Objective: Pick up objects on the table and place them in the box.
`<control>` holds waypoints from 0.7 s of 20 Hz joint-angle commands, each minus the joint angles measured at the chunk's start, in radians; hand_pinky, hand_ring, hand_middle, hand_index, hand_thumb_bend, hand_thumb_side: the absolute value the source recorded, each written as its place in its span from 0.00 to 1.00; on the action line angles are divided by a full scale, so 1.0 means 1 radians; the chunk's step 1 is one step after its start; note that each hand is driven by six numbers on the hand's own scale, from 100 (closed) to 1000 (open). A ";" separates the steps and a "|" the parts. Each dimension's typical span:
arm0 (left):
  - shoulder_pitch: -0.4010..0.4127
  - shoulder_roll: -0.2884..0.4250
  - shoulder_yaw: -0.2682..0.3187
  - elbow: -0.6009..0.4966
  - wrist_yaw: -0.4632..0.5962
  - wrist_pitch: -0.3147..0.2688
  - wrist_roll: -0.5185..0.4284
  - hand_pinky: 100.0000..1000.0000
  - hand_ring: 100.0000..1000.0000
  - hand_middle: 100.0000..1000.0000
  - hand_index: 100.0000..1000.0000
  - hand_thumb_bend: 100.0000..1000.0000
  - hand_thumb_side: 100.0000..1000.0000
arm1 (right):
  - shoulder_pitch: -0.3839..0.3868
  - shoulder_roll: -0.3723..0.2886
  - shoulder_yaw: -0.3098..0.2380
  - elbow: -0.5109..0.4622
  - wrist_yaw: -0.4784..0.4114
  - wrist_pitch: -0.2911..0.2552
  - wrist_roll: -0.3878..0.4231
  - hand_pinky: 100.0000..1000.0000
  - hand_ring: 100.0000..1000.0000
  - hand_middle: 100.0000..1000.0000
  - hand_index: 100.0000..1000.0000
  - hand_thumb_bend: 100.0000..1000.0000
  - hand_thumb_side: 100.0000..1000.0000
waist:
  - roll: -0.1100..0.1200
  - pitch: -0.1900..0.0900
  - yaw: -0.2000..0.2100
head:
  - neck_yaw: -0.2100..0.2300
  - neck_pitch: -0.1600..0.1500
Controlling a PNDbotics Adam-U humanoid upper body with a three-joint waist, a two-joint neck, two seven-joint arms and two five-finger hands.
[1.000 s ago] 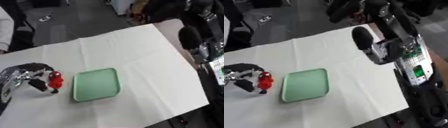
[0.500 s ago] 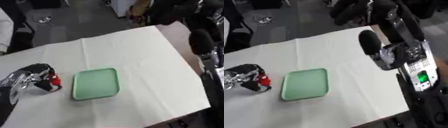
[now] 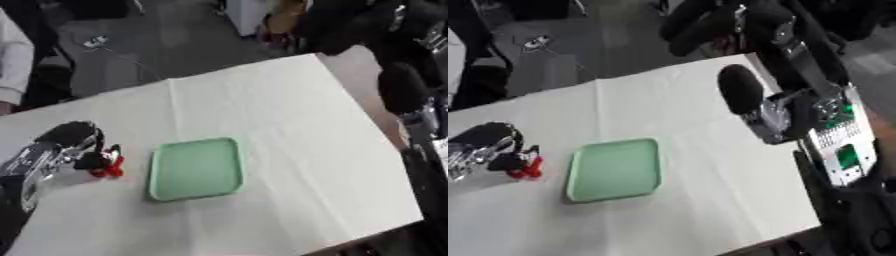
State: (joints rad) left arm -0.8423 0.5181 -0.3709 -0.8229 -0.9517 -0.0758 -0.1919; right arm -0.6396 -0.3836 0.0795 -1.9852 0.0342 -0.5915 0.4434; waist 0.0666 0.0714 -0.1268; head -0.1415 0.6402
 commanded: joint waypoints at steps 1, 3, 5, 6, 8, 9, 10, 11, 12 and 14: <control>-0.031 0.062 -0.017 -0.088 0.072 0.048 -0.034 0.00 0.00 0.00 0.31 0.00 0.77 | -0.005 -0.025 -0.007 -0.015 0.004 0.001 -0.003 0.58 0.61 0.60 0.67 0.00 0.77 | -0.001 -0.020 0.004 | -0.012 0.003; -0.039 0.082 -0.026 -0.155 0.124 0.090 -0.043 0.00 0.00 0.00 0.31 0.00 0.70 | -0.001 -0.027 -0.007 -0.015 0.006 0.001 -0.004 0.58 0.61 0.60 0.67 0.00 0.77 | -0.001 -0.023 0.008 | -0.019 0.003; -0.049 0.091 -0.037 -0.221 0.168 0.129 -0.040 0.00 0.00 0.00 0.31 0.00 0.70 | 0.001 -0.029 -0.006 -0.015 0.008 0.001 -0.004 0.58 0.61 0.60 0.67 0.00 0.77 | -0.001 -0.025 0.010 | -0.023 0.003; -0.056 0.089 -0.044 -0.249 0.185 0.144 -0.035 0.00 0.00 0.00 0.31 0.00 0.71 | 0.002 -0.028 -0.006 -0.015 0.008 0.000 -0.004 0.58 0.61 0.60 0.67 0.00 0.77 | -0.001 -0.026 0.010 | -0.023 0.002; -0.069 0.077 -0.060 -0.285 0.208 0.159 -0.026 0.00 0.00 0.00 0.30 0.00 0.71 | 0.001 -0.025 -0.004 -0.015 0.007 0.000 -0.002 0.58 0.61 0.60 0.67 0.00 0.77 | -0.002 -0.026 0.006 | -0.019 0.000; -0.075 0.067 -0.067 -0.294 0.213 0.160 -0.019 0.00 0.00 0.00 0.30 0.00 0.71 | -0.001 -0.022 -0.002 -0.015 0.005 0.000 -0.001 0.58 0.61 0.60 0.67 0.00 0.77 | -0.002 -0.025 0.003 | -0.016 -0.001; -0.080 0.055 -0.075 -0.298 0.216 0.156 -0.013 0.00 0.00 0.00 0.30 0.00 0.71 | -0.004 -0.018 -0.001 -0.015 0.004 0.001 0.000 0.58 0.61 0.60 0.67 0.00 0.77 | -0.001 -0.025 -0.002 | -0.012 -0.002; -0.084 0.045 -0.080 -0.296 0.218 0.151 -0.007 0.00 0.00 0.00 0.30 0.00 0.71 | -0.006 -0.015 -0.001 -0.015 0.003 0.003 0.002 0.58 0.61 0.60 0.67 0.00 0.77 | -0.001 -0.025 -0.005 | -0.010 -0.003; -0.089 0.031 -0.086 -0.293 0.221 0.142 -0.002 0.00 0.00 0.00 0.30 0.00 0.72 | -0.010 -0.010 0.001 -0.015 0.000 0.004 0.004 0.58 0.61 0.60 0.67 0.00 0.77 | 0.000 -0.024 -0.010 | -0.008 -0.003; -0.094 0.009 -0.097 -0.282 0.228 0.124 0.001 0.00 0.00 0.00 0.30 0.00 0.72 | -0.017 -0.003 0.002 -0.015 -0.004 0.007 0.009 0.58 0.61 0.60 0.67 0.00 0.77 | 0.003 -0.023 -0.017 | -0.007 -0.003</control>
State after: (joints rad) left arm -0.9084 0.5233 -0.4661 -1.0974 -0.7325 0.0562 -0.1967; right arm -0.6360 -0.3841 0.0838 -1.9855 0.0359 -0.5871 0.4490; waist 0.0727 0.0615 -0.1447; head -0.1503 0.6444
